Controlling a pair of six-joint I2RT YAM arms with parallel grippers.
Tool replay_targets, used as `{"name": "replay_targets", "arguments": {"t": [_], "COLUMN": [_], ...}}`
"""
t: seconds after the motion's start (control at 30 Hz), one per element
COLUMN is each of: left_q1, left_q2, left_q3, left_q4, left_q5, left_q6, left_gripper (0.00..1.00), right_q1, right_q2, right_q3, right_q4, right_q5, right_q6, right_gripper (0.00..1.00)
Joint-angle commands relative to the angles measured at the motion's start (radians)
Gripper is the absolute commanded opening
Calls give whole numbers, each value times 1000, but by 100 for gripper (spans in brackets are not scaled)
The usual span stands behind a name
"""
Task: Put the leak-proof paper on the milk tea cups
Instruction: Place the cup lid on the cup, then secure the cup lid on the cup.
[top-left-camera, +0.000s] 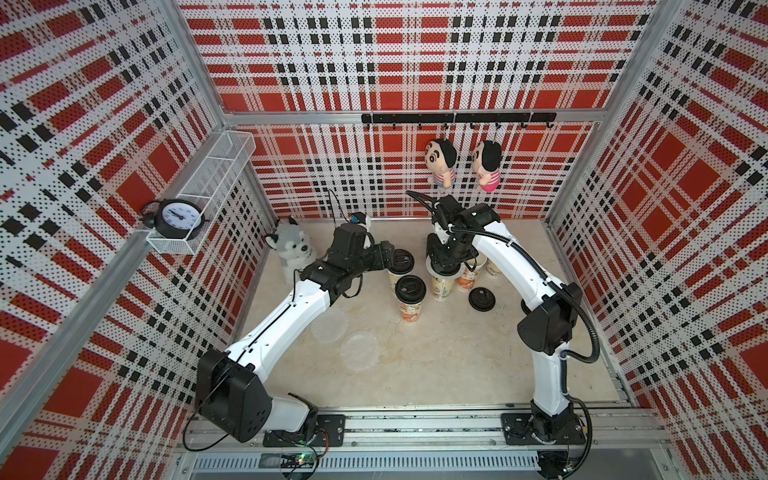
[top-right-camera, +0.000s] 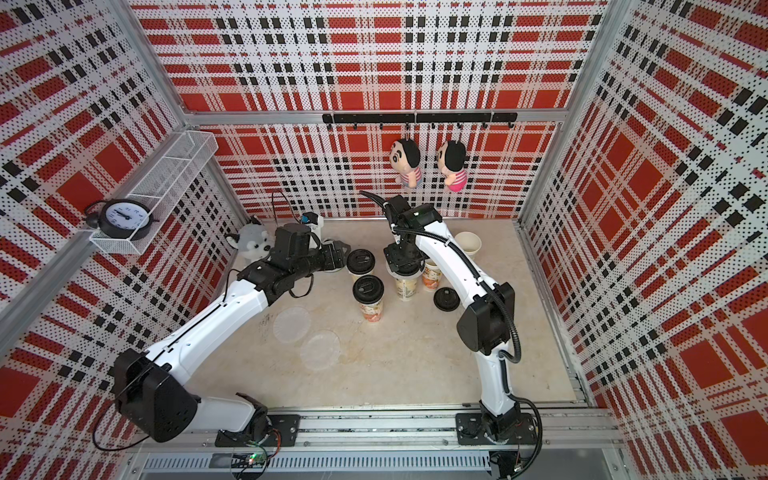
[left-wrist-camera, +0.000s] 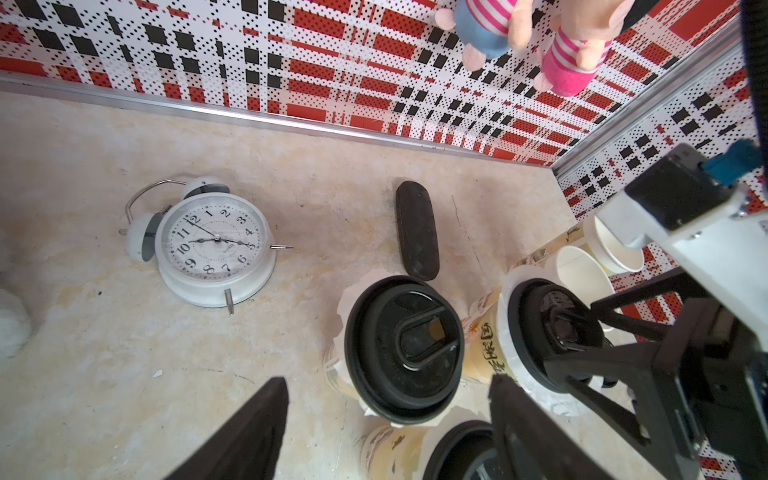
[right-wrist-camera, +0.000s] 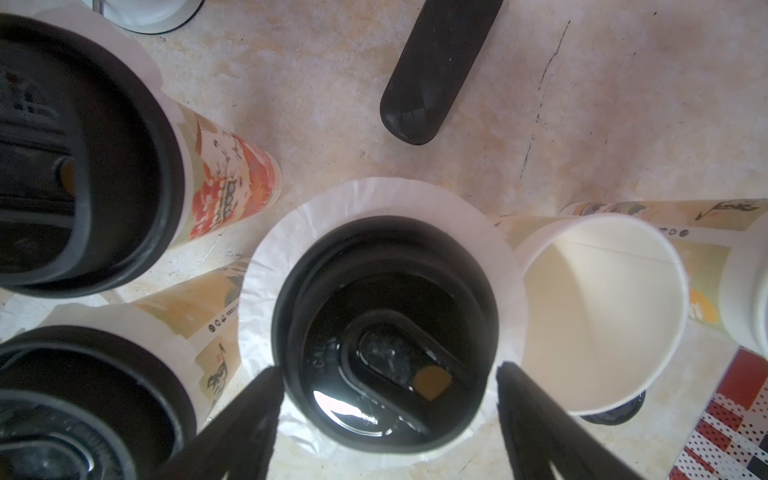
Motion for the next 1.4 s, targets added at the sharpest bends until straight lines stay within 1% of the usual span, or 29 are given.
{"name": "replay_targets", "arguments": {"t": [0.0, 0.1, 0.2, 0.3, 0.4, 0.53, 0.63, 0.83, 1.03, 1.37], "left_q1": [5, -13, -57, -107, -152, -205, -236, -254, -273, -274], "left_q2": [-23, -4, 37, 109, 204, 365, 473, 600, 680, 745], "left_q3": [12, 63, 144, 252, 380, 576, 709, 899, 1004, 1040], "left_q4": [-3, -33, -85, -160, -246, -386, -484, -604, -677, -644], "left_q5": [14, 4, -30, -59, -68, -68, -88, -54, -47, -91], "left_q6": [14, 34, 72, 110, 137, 185, 223, 276, 310, 287], "left_gripper": [79, 79, 79, 79, 77, 74, 74, 75, 75, 75], "right_q1": [7, 6, 0, -26, -84, -197, -258, -324, -348, -350], "right_q2": [-7, -29, -73, -149, -259, -408, -483, -567, -584, -594], "right_q3": [22, 45, 53, 2, -125, -350, -482, -623, -680, -720], "right_q4": [-17, -14, 6, 60, 151, 282, 341, 392, 411, 431], "right_q5": [1, -3, -6, -22, -56, -132, -185, -245, -268, -284], "right_q6": [3, 14, 35, 66, 99, 135, 141, 134, 118, 118], "right_gripper": [86, 88, 89, 89, 89, 87, 86, 87, 87, 87]}}
